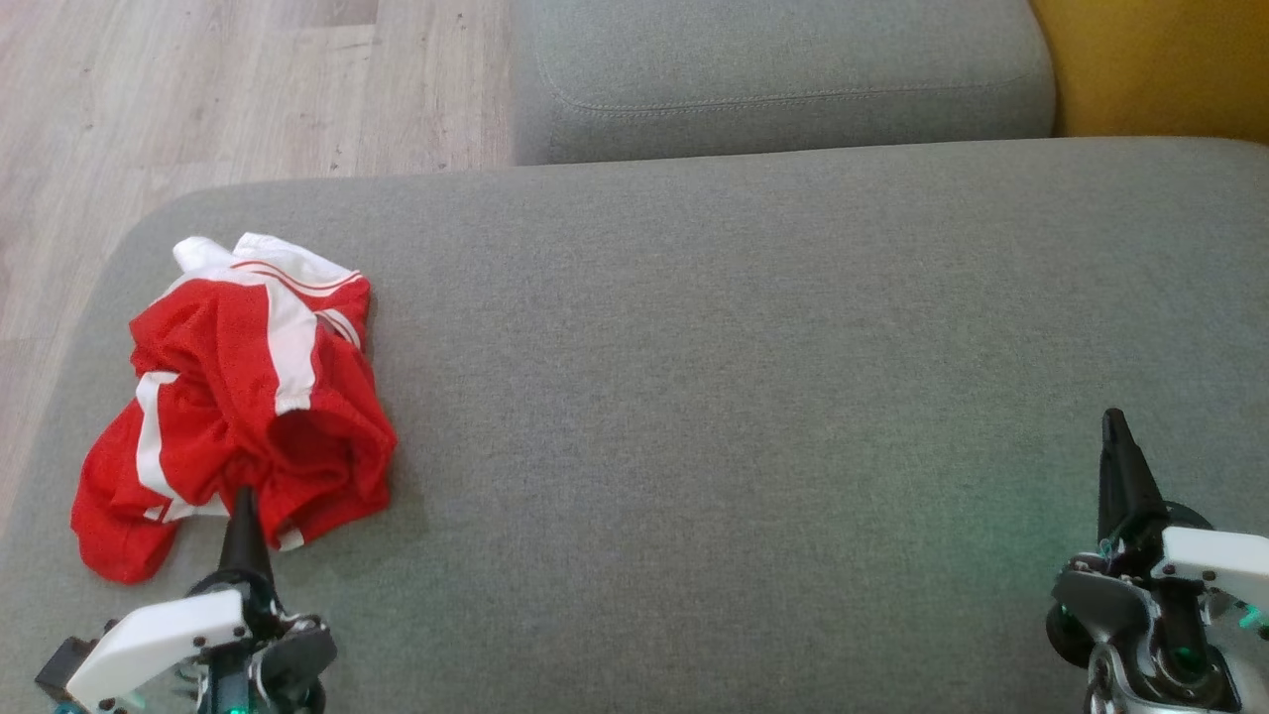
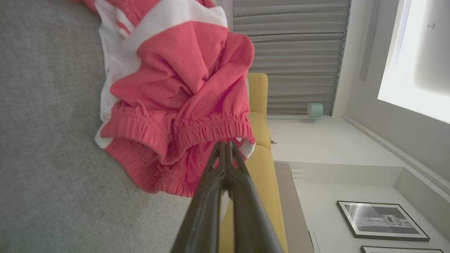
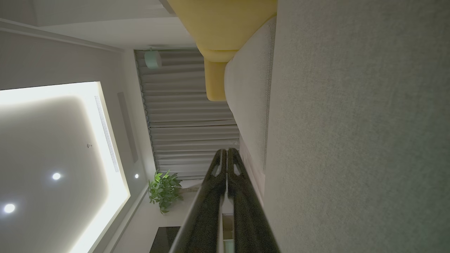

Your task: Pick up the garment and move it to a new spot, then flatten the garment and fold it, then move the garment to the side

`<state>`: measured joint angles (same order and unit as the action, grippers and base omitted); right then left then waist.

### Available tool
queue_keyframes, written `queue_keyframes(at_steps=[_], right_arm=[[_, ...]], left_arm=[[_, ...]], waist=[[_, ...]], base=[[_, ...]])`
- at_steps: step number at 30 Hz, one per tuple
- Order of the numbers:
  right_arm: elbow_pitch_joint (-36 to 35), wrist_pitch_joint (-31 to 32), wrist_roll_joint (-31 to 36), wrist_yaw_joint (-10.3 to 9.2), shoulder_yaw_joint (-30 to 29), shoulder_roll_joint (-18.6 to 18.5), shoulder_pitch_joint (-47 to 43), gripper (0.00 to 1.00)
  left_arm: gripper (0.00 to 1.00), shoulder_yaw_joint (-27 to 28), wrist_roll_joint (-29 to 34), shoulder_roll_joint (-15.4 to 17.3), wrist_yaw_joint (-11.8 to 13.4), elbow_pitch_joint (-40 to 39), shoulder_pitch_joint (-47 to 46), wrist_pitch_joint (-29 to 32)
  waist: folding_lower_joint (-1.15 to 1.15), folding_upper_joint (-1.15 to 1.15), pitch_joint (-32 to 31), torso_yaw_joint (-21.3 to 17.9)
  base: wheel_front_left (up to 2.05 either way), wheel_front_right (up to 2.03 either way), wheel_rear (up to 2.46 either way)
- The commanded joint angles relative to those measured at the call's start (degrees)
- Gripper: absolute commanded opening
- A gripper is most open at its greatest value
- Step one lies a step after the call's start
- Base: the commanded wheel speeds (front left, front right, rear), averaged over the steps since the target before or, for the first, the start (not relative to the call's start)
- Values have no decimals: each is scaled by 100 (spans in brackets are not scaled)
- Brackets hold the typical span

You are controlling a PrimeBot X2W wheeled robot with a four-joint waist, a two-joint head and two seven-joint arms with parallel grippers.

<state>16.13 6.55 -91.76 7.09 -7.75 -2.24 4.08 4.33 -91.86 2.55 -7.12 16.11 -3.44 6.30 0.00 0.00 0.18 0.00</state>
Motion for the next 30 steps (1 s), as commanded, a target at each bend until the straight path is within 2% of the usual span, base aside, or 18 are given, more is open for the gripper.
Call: queue_keyframes(at_steps=[1, 30], right_arm=[[-211, -9, -43, 40, 126, -64, 210, 0], [-211, -9, -43, 40, 126, -64, 210, 0]], left_arm=[[0, 216, -33, 32, -36, -209, -275, 17], [0, 216, -33, 32, -36, -209, -275, 17]], waist=[[0, 0, 0, 0], [0, 0, 0, 0]], base=[[0, 0, 0], [0, 0, 0]])
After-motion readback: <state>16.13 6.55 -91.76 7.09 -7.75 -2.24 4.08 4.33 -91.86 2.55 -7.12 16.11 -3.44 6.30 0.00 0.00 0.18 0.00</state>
